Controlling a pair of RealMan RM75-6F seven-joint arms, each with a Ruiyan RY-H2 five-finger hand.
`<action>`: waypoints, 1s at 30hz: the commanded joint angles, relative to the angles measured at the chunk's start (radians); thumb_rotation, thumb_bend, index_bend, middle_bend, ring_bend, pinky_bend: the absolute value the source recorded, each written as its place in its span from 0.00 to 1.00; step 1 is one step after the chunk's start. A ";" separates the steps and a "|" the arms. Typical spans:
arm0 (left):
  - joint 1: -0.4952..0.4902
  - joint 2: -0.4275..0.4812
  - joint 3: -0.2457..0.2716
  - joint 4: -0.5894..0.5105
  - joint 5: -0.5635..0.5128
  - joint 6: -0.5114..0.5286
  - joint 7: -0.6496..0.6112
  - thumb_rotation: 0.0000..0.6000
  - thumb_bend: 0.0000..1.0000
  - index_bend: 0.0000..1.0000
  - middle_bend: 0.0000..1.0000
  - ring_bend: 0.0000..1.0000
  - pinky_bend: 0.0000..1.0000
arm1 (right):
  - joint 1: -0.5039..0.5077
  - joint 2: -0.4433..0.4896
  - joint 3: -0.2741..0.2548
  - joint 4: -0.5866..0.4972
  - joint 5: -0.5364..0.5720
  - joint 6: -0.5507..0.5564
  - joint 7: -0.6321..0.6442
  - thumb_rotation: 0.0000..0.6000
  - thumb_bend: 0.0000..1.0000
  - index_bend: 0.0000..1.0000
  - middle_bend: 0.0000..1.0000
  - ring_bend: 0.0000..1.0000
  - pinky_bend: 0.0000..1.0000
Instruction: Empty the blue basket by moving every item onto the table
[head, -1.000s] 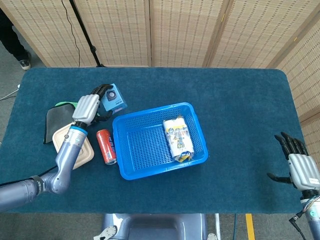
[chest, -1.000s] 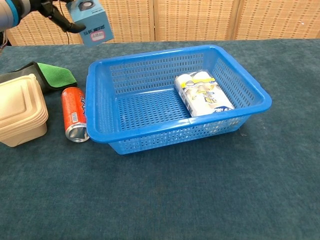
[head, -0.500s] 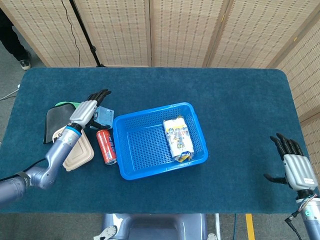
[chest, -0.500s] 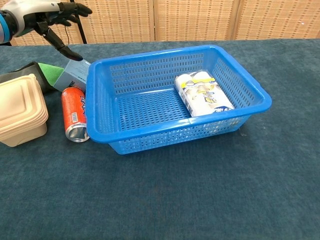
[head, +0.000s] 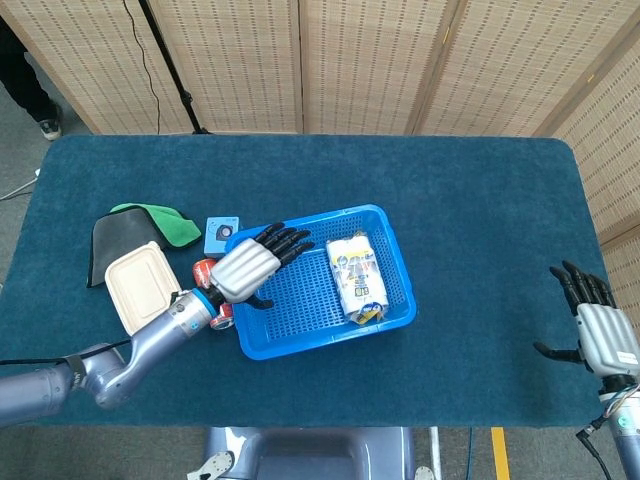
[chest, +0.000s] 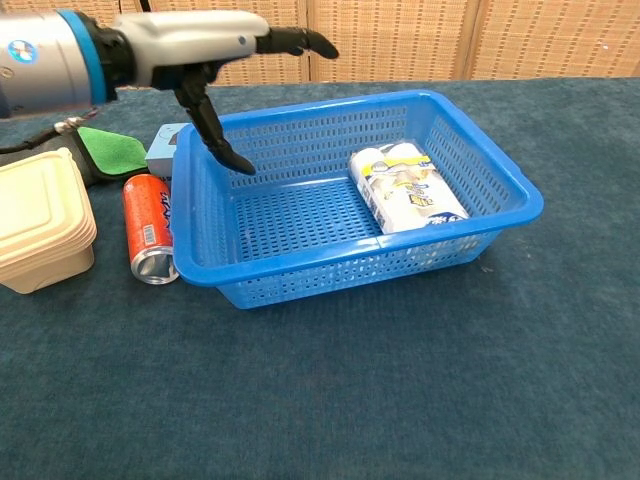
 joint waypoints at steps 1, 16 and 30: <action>-0.093 -0.100 0.009 0.126 -0.018 -0.053 0.124 1.00 0.00 0.00 0.00 0.00 0.00 | 0.009 -0.003 0.009 0.010 0.020 -0.013 0.000 1.00 0.00 0.00 0.00 0.00 0.00; -0.261 -0.300 0.075 0.465 0.103 -0.145 0.115 1.00 0.00 0.00 0.00 0.00 0.00 | 0.022 0.003 0.049 0.042 0.140 -0.055 0.019 1.00 0.00 0.00 0.00 0.00 0.00; -0.340 -0.424 0.071 0.610 0.104 -0.170 0.084 1.00 0.00 0.00 0.00 0.00 0.00 | 0.016 0.015 0.060 0.041 0.164 -0.057 0.033 1.00 0.00 0.00 0.00 0.00 0.00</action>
